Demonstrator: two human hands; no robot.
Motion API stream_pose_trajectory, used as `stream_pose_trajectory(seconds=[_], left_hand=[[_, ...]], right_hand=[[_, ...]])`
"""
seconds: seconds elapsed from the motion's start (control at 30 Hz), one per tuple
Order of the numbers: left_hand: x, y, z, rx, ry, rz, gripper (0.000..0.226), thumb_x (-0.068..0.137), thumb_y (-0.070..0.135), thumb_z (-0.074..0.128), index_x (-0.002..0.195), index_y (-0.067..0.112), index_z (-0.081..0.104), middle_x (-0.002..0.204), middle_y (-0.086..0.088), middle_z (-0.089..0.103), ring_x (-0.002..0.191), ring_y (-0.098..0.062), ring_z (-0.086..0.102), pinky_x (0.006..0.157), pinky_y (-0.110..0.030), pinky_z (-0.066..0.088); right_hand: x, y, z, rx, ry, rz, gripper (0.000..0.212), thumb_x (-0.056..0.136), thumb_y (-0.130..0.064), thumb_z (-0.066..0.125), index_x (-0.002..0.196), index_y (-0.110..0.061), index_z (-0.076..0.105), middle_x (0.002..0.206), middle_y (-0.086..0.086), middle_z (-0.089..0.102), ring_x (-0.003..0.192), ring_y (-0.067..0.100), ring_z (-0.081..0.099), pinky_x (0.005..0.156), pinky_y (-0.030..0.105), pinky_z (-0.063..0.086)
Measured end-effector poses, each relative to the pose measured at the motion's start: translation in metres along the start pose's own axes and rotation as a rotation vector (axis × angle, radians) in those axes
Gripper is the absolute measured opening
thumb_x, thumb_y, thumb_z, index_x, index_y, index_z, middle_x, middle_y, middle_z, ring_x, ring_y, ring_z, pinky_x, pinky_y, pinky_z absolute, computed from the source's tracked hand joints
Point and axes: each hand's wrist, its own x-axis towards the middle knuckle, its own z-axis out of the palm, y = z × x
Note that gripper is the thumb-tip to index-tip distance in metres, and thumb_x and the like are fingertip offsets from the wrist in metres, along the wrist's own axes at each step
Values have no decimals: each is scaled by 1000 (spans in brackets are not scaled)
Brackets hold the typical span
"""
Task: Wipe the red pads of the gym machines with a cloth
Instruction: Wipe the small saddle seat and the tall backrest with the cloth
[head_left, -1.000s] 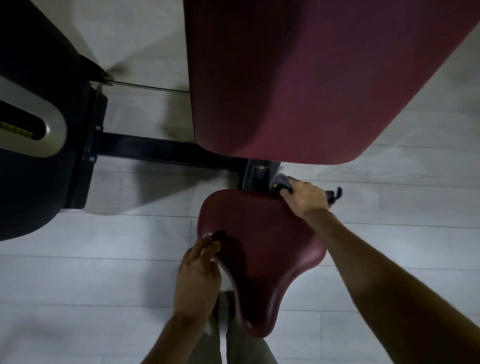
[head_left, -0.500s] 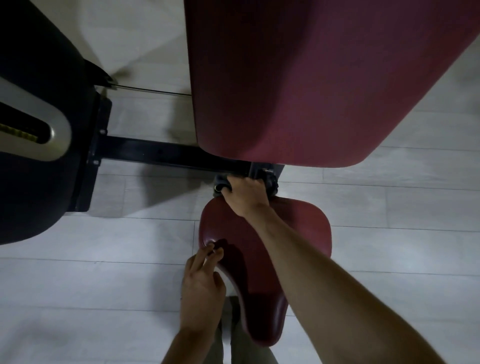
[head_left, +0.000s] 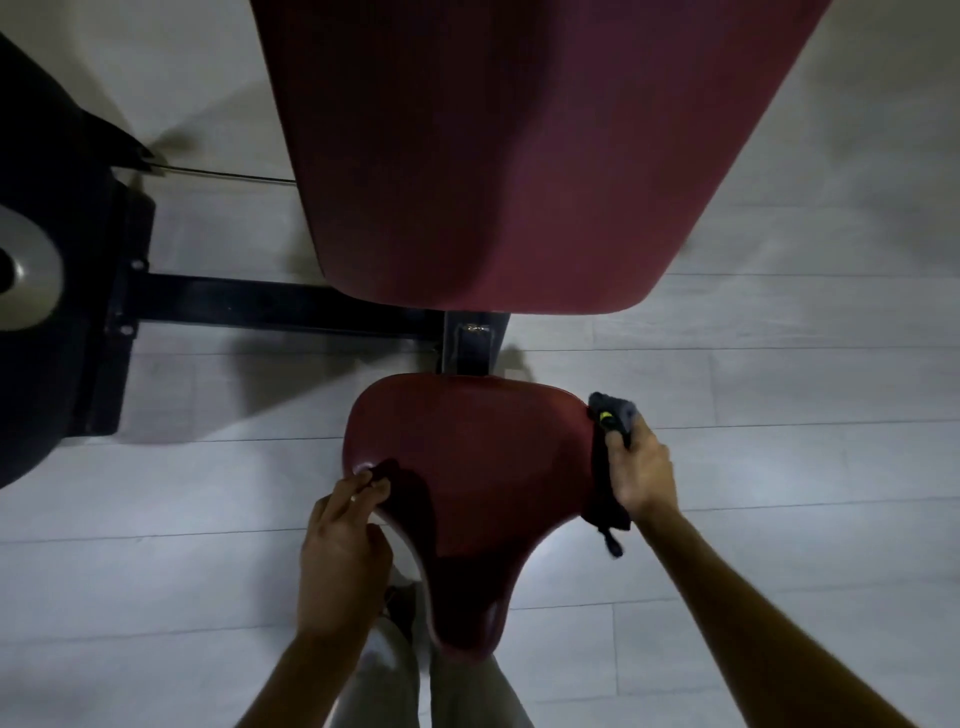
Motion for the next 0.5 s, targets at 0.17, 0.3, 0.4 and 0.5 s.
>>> stream_pose_trajectory(seconds=[0.17, 0.3, 0.4, 0.5], left_hand=[[-5, 0, 1, 25, 3, 25, 62, 72, -24, 57, 123, 8, 71, 137, -8, 63, 120, -29, 57, 97, -47, 56], [-8, -13, 4, 39, -4, 85, 70, 65, -29, 58, 124, 7, 71, 135, -12, 63, 116, -35, 58, 87, -53, 59], [-4, -10, 5, 33, 11, 90, 67, 65, -29, 58, 122, 4, 71, 134, -14, 63, 119, -38, 56, 92, -54, 57], [1, -6, 2, 31, 10, 81, 59, 71, -25, 60, 122, 4, 69, 135, -13, 62, 121, -36, 52, 97, -54, 54]], right_hand=[[-30, 17, 10, 13, 0, 95, 28, 105, -22, 43, 130, -13, 53, 91, 17, 64, 80, 36, 62, 67, 38, 49], [11, -16, 14, 22, 47, -23, 29, 105, -22, 43, 130, -12, 55, 109, 25, 68, 99, 45, 63, 81, 41, 45], [5, -13, 19, 22, 103, 0, 32, 105, -23, 42, 132, -14, 54, 104, 26, 68, 94, 46, 63, 82, 45, 48], [-36, 0, 15, 96, 110, 69, 31, 105, -20, 42, 133, -14, 54, 95, 19, 66, 75, 33, 59, 70, 35, 43]])
